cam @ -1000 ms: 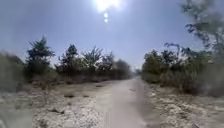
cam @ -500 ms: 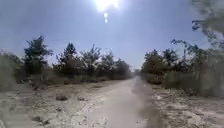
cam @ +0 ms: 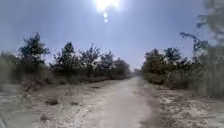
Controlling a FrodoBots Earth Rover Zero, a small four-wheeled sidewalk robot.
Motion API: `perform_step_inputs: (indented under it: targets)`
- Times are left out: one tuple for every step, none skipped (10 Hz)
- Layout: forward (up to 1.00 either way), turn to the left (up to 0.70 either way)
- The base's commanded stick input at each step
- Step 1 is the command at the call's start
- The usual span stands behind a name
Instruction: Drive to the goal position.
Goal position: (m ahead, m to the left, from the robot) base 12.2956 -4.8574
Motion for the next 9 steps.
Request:
perform_step_inputs:
  targets:
    - [0.70,0.00]
    - [0.70,0.00]
    - [0.70,0.00]
    - [0.70,0.00]
    - [0.70,0.00]
    - [0.70,0.00]
    - [0.70,0.00]
    - [0.70,0.00]
    - [0.70,-0.02]
